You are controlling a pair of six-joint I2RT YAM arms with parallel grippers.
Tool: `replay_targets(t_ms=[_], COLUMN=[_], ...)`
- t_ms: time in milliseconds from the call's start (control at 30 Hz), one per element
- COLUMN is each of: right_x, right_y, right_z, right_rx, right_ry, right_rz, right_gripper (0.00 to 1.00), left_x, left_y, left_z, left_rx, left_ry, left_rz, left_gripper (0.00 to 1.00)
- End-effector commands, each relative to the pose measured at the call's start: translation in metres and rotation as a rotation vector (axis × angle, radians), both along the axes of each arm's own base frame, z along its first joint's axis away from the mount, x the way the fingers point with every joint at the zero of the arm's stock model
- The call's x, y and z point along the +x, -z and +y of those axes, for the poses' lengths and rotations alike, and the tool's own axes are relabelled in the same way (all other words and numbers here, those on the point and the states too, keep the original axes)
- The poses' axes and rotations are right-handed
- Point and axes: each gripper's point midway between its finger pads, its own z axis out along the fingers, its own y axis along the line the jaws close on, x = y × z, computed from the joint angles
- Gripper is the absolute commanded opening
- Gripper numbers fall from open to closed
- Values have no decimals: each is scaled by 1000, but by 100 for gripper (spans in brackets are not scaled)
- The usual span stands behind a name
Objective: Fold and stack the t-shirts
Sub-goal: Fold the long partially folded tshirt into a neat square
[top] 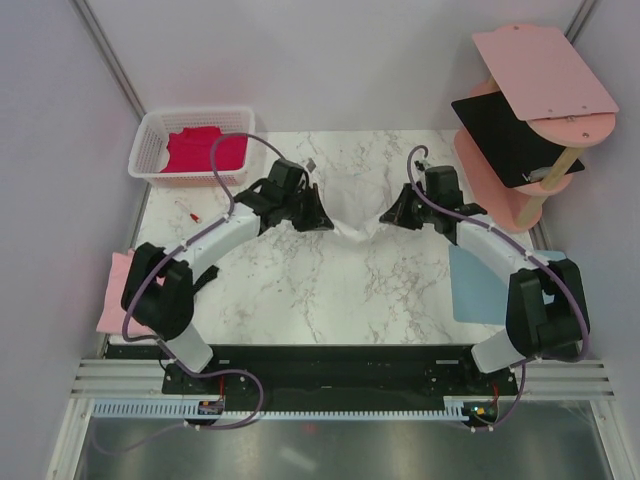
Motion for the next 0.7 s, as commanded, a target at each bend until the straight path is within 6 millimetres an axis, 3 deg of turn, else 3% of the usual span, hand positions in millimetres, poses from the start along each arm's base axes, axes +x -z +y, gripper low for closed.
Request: replay_targets(t_ms=[0, 33, 100, 133, 300, 333, 400, 433, 467, 500, 567, 600, 667], right_x=[44, 55, 68, 78, 112, 121, 132, 140, 146, 152, 163, 169, 180], right_y=[-18, -30, -25, -34, -25, -31, -25, -30, -27, -31, -28, -33, -30], right_z=[-1, 0, -1, 0, -2, -3, -5, -6, -6, -6, -9, -9, -11], right_rx=[-37, -32, -44, -42, -62, -61, -66, -58, -58, -54, -54, -46, -44], right_ry=[17, 21, 28, 33, 61, 68, 81, 91, 100, 105, 122, 129, 142], right_rz=[-84, -113, -111, -136, -153, -170, -168, -182, -182, -195, -199, -212, -221], right_gripper=[2, 2, 2, 3, 3, 3, 3, 3, 3, 3, 3, 3, 3], left_x=[39, 51, 63, 73, 106, 113, 123, 131, 139, 148, 159, 168, 177], left_y=[-28, -34, -35, -35, -34, -41, -29, -40, -28, -40, -33, -43, -44], left_z=[14, 12, 14, 11, 6, 4, 1, -2, -3, -4, -6, -8, -6], left_rx=[20, 15, 10, 8, -27, -37, -40, -63, -56, -73, -88, -102, -103], left_ry=[-12, -14, -16, -16, -6, -7, 2, 7, 8, 5, 7, 10, 1], left_rz=[-83, -100, -101, -107, -106, -123, -103, -122, -104, -127, -108, -134, -131], left_gripper=[2, 2, 2, 2, 2, 2, 2, 2, 2, 2, 2, 2, 2])
